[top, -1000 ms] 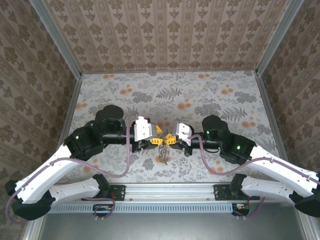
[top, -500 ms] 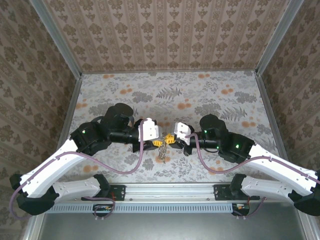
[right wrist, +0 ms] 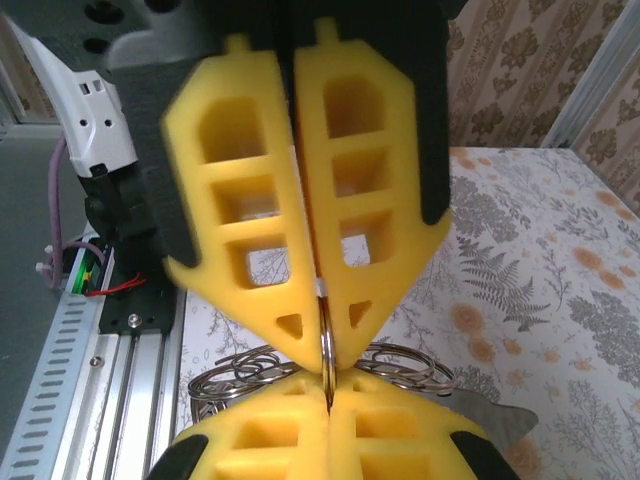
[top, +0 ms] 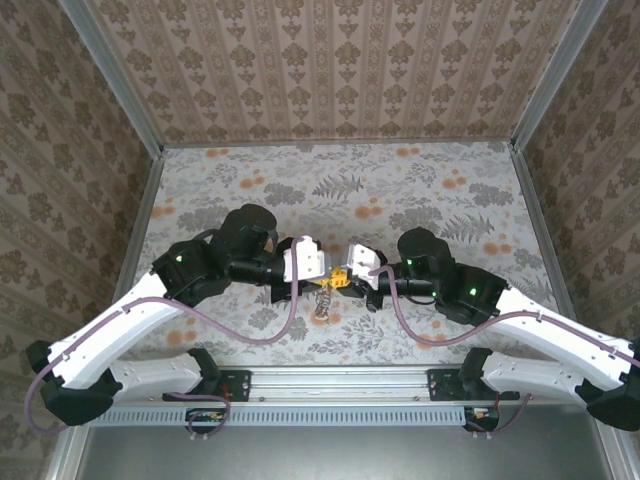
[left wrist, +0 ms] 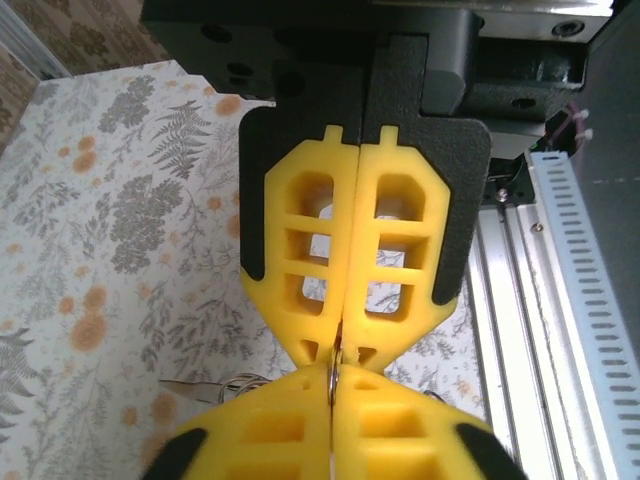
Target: Put the keys on the keyring
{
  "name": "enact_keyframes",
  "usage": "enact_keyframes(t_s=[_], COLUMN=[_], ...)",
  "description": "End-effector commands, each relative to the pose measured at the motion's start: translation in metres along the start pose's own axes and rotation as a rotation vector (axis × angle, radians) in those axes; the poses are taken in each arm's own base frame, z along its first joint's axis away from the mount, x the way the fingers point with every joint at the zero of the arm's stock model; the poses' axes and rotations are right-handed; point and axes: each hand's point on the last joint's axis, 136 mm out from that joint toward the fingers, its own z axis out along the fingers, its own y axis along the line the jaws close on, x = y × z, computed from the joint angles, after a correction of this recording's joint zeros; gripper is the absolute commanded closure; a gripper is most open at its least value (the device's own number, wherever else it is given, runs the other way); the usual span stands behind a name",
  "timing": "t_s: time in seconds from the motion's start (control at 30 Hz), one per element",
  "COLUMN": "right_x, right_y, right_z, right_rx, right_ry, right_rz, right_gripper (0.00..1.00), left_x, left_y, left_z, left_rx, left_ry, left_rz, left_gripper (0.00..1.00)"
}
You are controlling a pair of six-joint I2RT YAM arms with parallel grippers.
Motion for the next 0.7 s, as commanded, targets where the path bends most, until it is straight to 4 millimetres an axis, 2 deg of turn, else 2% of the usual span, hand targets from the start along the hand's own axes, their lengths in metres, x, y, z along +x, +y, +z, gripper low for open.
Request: enact_keyframes(t_s=[0.0, 0.07, 0.13, 0.3, 0.47, 0.67], right_x=[-0.025, -0.026, -0.027, -0.025, -0.026, -0.027], right_y=[0.003, 0.004, 0.004, 0.005, 0.010, 0.012], right_z=[-0.011, -0.012, -0.013, -0.013, -0.011, -0.009], right_rx=[-0.010, -0.012, -0.012, -0.008, -0.041, -0.054], right_ry=[-0.085, -0.093, -0.103, -0.124, -0.135, -0.145], right_rz=[-0.042, -0.045, -0.050, -0.050, -0.052, -0.056], right_gripper=[1.00, 1.00, 0.99, 0.76, 0.75, 0.77], left_x=[-0.003, -0.002, -0.009, -0.029, -0.038, -0.040], left_y=[-0.005, -0.006, -0.005, -0.003, -0.012, -0.016], left_z=[0.003, 0.002, -0.003, -0.026, -0.042, -0.043], left_rx=[0.025, 0.025, 0.018, -0.003, 0.024, 0.048], left_ry=[-0.021, -0.029, -0.092, -0.311, -0.441, -0.504], left_rz=[0.017, 0.010, -0.004, -0.053, -0.058, -0.057], left_gripper=[1.00, 1.00, 1.00, 1.00, 1.00, 1.00])
